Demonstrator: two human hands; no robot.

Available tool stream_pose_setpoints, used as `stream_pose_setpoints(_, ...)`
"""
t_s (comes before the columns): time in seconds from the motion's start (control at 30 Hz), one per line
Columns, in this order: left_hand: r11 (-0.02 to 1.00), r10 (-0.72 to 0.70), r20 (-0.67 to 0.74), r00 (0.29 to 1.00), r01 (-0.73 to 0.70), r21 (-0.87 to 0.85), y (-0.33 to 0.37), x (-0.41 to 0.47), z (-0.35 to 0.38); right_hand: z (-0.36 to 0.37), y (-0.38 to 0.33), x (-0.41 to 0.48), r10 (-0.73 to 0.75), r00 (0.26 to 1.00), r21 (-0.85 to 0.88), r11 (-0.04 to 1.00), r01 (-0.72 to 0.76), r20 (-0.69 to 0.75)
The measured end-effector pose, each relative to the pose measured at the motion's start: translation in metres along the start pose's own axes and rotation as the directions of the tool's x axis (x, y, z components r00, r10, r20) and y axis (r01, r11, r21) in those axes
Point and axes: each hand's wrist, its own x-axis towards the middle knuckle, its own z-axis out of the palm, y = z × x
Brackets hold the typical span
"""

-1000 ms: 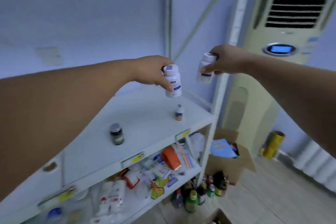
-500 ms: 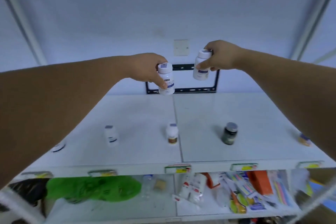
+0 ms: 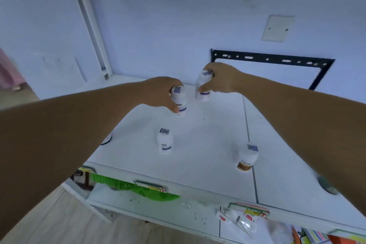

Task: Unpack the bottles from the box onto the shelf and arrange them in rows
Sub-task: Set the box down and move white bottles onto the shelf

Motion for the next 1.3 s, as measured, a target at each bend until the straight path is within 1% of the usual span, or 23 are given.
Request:
stream_pose_setpoints(0.1,0.998,-0.048,0.003,0.999,0.048,-0.033,-0.027,0.012,0.025,0.038,0.008,0.034,0.006,0.998,0.048,0.999,-0.009,0.067)
stream_pose_setpoints(0.23,0.989,-0.114,-0.005,0.993,0.113,-0.093,-0.058,0.025,0.053,0.081,0.018,0.07,-0.036,0.995,0.047,0.998,0.032,0.089)
stream_pose_setpoints(0.3,0.986,-0.131,0.003,0.991,0.131,-0.104,-0.069,0.029,0.066,0.099,0.023,0.082,-0.022,0.994,0.074,0.997,0.014,0.111)
stream_pose_setpoints(0.47,0.981,-0.156,0.02,0.988,0.157,-0.117,-0.081,0.038,0.088,0.131,0.032,0.096,0.03,0.987,0.075,0.996,-0.043,0.159)
stream_pose_setpoints(0.6,0.981,-0.148,0.038,0.988,0.152,-0.123,-0.083,0.041,0.091,0.143,0.032,0.101,0.049,0.986,0.069,0.996,-0.06,0.157)
stream_pose_setpoints(0.7,0.976,-0.181,0.097,0.979,0.191,-0.105,-0.083,0.04,0.084,0.144,0.029,0.1,0.081,0.98,0.049,0.995,-0.091,0.18)
stream_pose_setpoints(0.8,0.969,-0.216,0.152,0.964,0.231,-0.088,-0.079,0.036,0.065,0.134,0.026,0.095,0.118,0.972,-0.038,0.993,-0.113,0.202)
stream_pose_setpoints(0.87,0.971,-0.222,0.145,0.964,0.232,-0.051,-0.071,0.034,0.048,0.115,0.029,0.086,0.135,0.973,-0.106,0.988,-0.116,0.189)
stream_pose_setpoints(0.93,0.98,-0.2,0.097,0.975,0.198,0.026,-0.056,0.033,0.03,0.087,0.036,0.07,0.137,0.978,-0.147,0.982,-0.114,0.158)
stream_pose_setpoints(1.0,0.988,-0.135,0.039,0.99,0.132,0.08,-0.032,0.037,0.016,0.051,0.045,0.047,0.145,0.984,-0.169,0.977,-0.127,0.098)
stream_pose_setpoints(1.1,0.997,-0.005,0.025,1.0,0.003,0.082,0.017,0.05,0.011,-0.003,0.064,-0.003,0.212,0.977,-0.157,0.965,-0.211,-0.011)
stream_pose_setpoints(1.2,0.987,0.151,0.052,0.987,-0.153,0.041,0.079,0.065,0.023,-0.047,0.087,-0.071,0.319,0.94,-0.095,0.939,-0.331,-0.121)
stream_pose_setpoints(1.3,0.947,0.315,0.094,0.945,-0.319,0.03,0.153,0.074,0.049,-0.08,0.112,-0.156,0.429,0.877,-0.065,0.89,-0.451,-0.214)
